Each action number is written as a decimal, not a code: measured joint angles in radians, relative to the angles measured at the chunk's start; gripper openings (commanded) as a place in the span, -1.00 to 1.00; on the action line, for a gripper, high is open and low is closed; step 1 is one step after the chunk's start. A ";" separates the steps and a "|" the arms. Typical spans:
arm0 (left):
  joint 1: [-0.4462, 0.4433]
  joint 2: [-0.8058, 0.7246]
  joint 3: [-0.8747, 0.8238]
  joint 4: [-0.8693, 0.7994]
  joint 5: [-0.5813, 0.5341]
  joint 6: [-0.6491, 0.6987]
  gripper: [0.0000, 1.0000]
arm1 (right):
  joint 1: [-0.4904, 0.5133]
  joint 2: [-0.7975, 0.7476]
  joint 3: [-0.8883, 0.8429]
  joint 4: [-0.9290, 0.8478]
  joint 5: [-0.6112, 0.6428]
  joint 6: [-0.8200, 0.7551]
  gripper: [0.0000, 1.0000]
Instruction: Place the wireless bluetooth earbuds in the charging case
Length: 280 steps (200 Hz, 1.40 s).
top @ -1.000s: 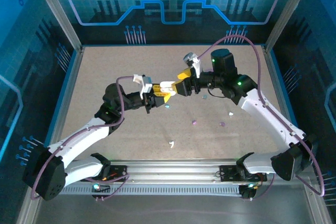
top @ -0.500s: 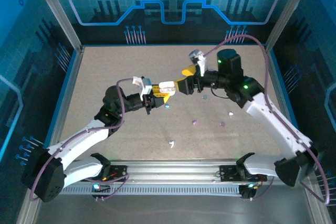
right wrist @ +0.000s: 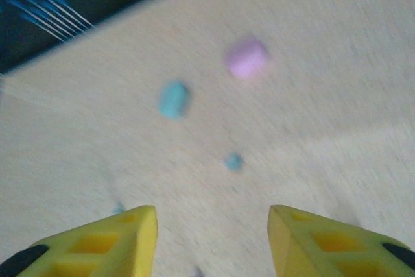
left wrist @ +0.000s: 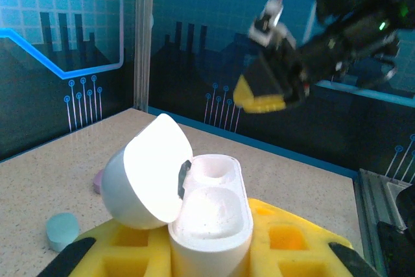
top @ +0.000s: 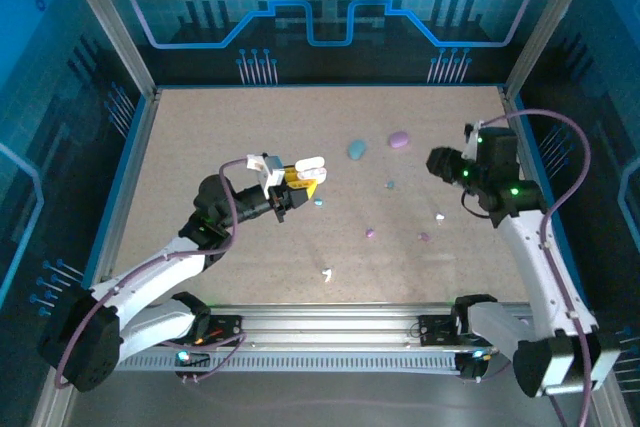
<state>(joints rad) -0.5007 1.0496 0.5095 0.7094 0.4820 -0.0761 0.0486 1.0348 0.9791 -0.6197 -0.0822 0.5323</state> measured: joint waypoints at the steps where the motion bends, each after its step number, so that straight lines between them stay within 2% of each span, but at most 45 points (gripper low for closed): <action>1: 0.000 0.000 -0.001 0.001 0.000 0.000 -0.61 | -0.001 0.001 -0.003 -0.002 0.000 0.001 -0.02; 20: 0.000 -0.014 -0.017 0.005 -0.007 -0.002 -0.61 | -0.003 0.040 -0.063 -0.052 -0.048 0.019 -0.02; 34: 0.000 -0.037 -0.028 0.000 -0.014 -0.002 -0.60 | 0.010 0.083 -0.069 -0.078 -0.080 0.026 0.07; 58: 0.000 -0.105 -0.046 -0.016 -0.035 0.002 -0.60 | 0.051 0.140 -0.070 -0.121 -0.051 0.029 0.11; 83: 0.000 -0.148 -0.055 -0.027 -0.050 0.009 -0.60 | 0.019 0.195 -0.072 -0.142 0.003 0.029 0.11; 137: 0.000 -0.147 -0.055 -0.058 -0.048 0.009 -0.60 | -0.013 0.398 -0.040 -0.137 0.077 -0.014 0.12; 210: -0.017 -0.076 -0.055 -0.055 -0.025 0.007 -0.60 | -0.079 0.619 0.077 -0.149 0.117 -0.142 -0.02; 280: -0.028 -0.048 -0.055 -0.048 -0.014 0.005 -0.60 | -0.082 0.711 0.122 -0.177 0.121 -0.190 0.02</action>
<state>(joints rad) -0.5285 1.0016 0.4549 0.6609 0.4679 -0.0711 -0.0338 1.7454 1.1007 -0.7971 0.0387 0.3420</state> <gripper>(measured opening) 0.215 0.511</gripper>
